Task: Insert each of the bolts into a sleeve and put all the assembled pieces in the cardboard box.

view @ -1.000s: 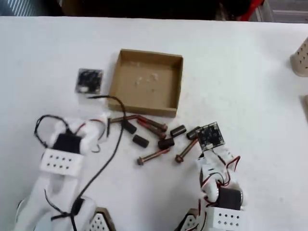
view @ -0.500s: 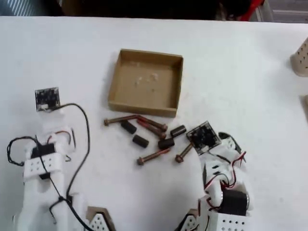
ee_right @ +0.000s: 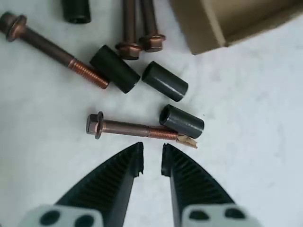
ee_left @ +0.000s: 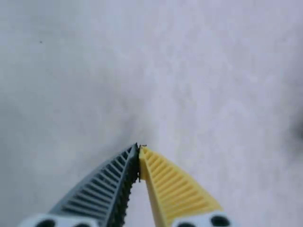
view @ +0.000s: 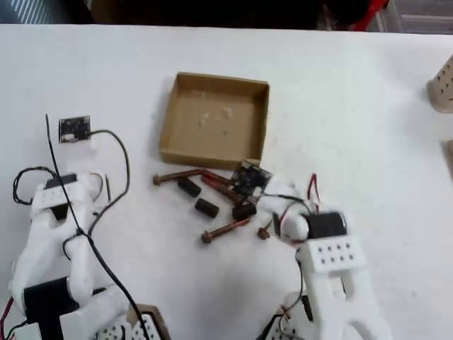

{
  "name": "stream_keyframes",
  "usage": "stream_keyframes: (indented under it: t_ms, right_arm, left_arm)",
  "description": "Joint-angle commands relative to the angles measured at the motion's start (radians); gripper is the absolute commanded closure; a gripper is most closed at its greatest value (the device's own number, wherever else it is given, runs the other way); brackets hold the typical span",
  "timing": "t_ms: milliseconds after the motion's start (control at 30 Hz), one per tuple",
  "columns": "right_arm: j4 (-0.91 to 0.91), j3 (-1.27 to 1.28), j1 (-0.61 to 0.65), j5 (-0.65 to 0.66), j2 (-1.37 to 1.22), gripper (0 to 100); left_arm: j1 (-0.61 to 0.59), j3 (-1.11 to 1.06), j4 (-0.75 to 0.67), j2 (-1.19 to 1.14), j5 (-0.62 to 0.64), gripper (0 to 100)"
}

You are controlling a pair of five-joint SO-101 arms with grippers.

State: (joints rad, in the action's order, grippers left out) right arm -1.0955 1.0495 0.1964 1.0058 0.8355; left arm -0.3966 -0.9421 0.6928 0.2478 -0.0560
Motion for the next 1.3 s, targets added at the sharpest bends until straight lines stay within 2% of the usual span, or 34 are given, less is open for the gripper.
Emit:
stream_keyframes:
  t_ms: [0, 133, 200, 400, 633, 900, 1067, 1267]
  right_arm:
    - [0.019, -0.118, 0.016, 0.226, -0.196, 92.4]
    - [0.024, -0.193, 0.018, 0.405, -0.358, 83.3]
    - [0.024, -0.239, 0.018, 0.453, -0.415, 82.9]
    - [0.018, -0.427, 0.022, 0.466, -0.522, 83.0]
    - [0.027, -0.457, 0.125, 0.466, -0.633, 83.0]
    - [0.088, -0.519, 0.108, 0.468, -0.799, 83.6]
    - [0.082, -0.534, 0.093, 0.534, -0.857, 90.8]
    - [0.094, -0.540, 0.077, 0.543, -0.923, 87.2]
  left_arm:
    - [-0.008, 0.046, 0.009, -0.002, -0.011, 98]
    - [-0.008, 0.046, 0.009, -0.002, -0.011, 98]
    - [-0.008, 0.046, 0.009, -0.002, -0.011, 98]
    - [-0.007, 0.048, 0.009, -0.002, -0.011, 98]
    - [-0.007, 0.049, 0.009, -0.002, -0.011, 98]
    - [-0.007, 0.049, 0.009, -0.002, -0.011, 98]
    - [-0.007, 0.051, 0.008, -0.002, -0.011, 98]
    - [-0.007, 0.051, 0.008, -0.002, -0.011, 98]
